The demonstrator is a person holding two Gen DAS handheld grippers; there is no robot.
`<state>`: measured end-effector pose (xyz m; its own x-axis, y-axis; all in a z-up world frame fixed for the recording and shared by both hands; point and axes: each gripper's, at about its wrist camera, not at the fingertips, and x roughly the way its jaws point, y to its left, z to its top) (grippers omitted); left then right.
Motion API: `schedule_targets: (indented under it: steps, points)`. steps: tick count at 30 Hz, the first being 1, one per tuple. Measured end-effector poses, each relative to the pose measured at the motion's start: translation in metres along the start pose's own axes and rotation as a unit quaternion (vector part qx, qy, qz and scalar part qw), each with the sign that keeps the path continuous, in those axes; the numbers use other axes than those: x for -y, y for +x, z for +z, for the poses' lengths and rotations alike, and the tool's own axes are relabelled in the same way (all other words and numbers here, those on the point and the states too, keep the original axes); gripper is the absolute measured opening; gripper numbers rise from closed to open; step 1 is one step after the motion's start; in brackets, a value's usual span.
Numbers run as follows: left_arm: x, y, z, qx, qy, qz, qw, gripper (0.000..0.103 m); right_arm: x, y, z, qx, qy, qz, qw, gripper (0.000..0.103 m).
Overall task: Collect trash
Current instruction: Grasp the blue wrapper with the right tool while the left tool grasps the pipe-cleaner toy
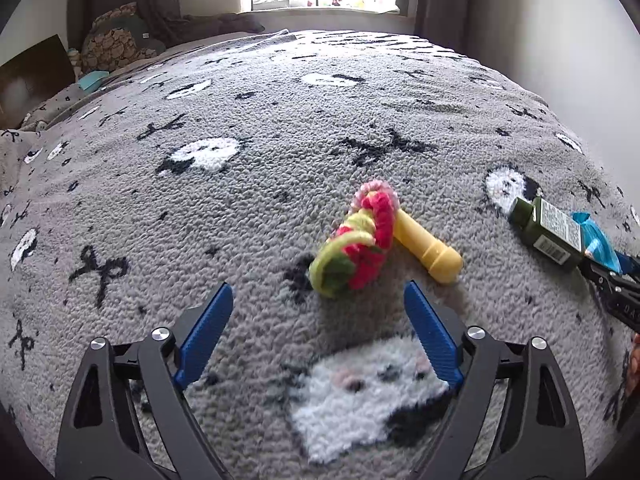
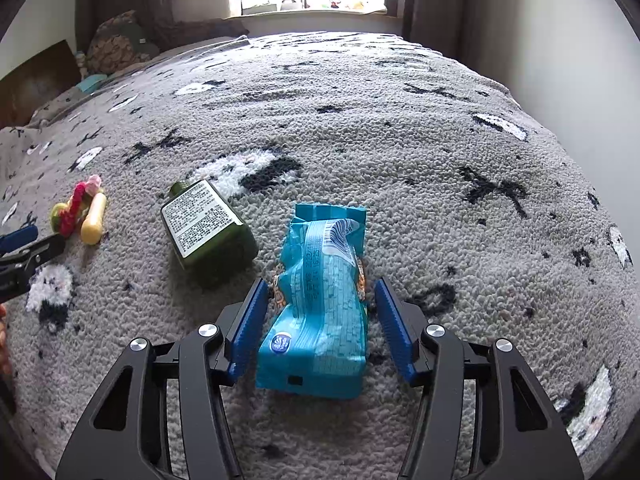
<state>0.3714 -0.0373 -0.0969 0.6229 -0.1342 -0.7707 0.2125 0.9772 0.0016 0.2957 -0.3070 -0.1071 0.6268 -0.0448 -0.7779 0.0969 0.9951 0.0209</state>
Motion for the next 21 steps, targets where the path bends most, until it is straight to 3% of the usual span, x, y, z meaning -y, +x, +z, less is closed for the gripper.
schedule_targets:
  steps: [4, 9, 15, 21]
  points:
    - [0.004, 0.019, 0.012, -0.011, 0.001, -0.015, 0.9998, 0.060, -0.001, 0.005, 0.003, -0.001, -0.001, -0.001, 1.000, 0.045]
    - [0.005, 0.022, 0.011, -0.026, 0.003, -0.038, 0.9989, 0.034, 0.000, 0.000, -0.001, -0.005, -0.006, 0.010, 1.000, 0.042]
    - [0.011, -0.002, -0.014, -0.025, 0.036, -0.040, 0.9982, 0.031, -0.004, -0.024, -0.019, 0.002, -0.034, 0.018, 0.999, 0.039]
    - [0.007, -0.042, -0.052, -0.017, 0.024, -0.072, 0.9969, 0.031, -0.011, -0.059, -0.049, 0.014, -0.054, 0.050, 0.997, 0.039]
